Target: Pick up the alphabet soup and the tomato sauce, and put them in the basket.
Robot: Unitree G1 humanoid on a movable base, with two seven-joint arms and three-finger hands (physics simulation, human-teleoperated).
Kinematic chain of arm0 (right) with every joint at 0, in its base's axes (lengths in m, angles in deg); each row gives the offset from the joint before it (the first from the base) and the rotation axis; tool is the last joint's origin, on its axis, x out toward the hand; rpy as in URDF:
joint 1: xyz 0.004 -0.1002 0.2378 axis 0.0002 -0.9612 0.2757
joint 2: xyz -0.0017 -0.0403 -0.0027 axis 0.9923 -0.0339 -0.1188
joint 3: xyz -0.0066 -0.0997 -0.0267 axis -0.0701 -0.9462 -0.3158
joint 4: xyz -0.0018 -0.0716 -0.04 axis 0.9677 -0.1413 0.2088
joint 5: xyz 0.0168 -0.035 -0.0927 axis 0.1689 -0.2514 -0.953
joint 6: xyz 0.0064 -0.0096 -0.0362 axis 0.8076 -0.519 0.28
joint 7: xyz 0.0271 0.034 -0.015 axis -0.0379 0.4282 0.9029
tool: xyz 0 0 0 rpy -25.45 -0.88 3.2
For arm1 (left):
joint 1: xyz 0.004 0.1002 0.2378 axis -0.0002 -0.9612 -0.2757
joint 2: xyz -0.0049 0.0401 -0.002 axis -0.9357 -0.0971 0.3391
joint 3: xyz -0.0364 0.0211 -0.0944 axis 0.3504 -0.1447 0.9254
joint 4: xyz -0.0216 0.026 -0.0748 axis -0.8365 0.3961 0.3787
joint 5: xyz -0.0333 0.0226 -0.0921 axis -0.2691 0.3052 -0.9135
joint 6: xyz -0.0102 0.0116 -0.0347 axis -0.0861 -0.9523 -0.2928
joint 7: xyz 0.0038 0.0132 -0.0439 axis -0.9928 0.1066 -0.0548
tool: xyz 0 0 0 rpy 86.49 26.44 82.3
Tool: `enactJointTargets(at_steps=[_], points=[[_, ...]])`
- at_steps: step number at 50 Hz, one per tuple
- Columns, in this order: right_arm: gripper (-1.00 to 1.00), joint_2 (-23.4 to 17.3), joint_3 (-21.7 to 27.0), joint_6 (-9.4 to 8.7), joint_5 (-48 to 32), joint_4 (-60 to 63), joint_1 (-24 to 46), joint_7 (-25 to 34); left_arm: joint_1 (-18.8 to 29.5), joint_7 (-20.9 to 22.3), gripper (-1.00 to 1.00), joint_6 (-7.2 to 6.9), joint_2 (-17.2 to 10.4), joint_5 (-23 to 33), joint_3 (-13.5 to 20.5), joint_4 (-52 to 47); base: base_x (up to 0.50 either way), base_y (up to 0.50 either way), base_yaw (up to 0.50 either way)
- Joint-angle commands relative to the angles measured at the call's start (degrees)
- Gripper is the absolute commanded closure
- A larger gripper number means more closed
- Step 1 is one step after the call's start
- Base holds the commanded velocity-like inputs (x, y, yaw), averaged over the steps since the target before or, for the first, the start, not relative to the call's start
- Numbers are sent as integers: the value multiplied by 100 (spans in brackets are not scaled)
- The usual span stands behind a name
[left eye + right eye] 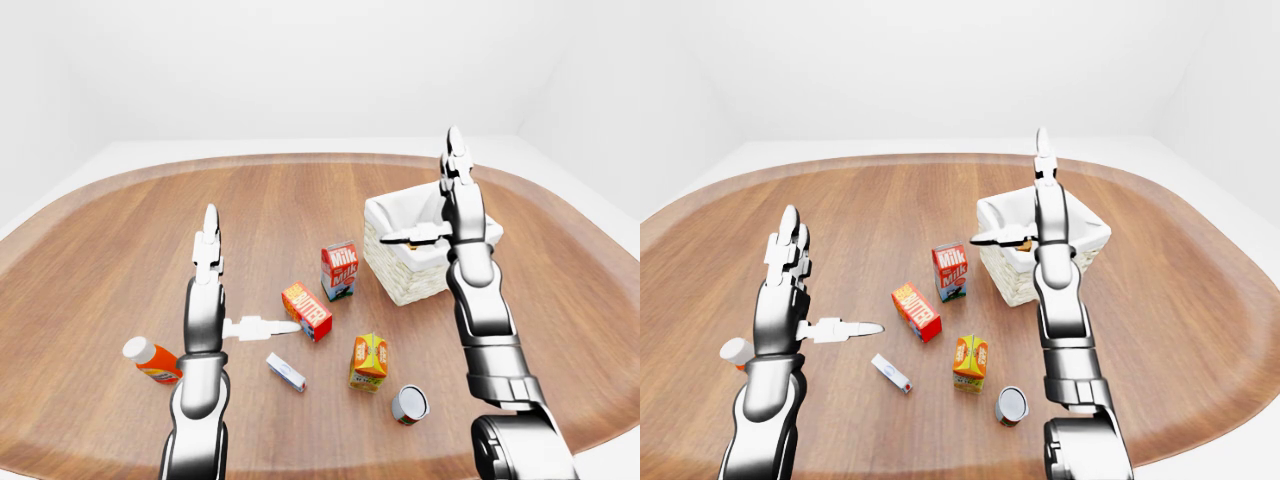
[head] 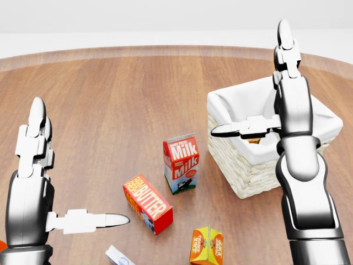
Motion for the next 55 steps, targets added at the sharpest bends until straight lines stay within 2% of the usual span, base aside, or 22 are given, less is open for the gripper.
enactJointTargets(at_steps=[1,36,55], points=[[-100,199,-23,0,130,1200,-577,119,-11,-6,-100,0,-2,0,8,-12,0,0,0],[-100,609,-184,-2,226,3299,-1707,414,-11,-9,-100,0,-2,3,8,-12,0,0,0],[-100,770,-337,-293,237,4241,-2219,588,-10,-7,-100,0,-2,3,8,-11,0,0,0]])
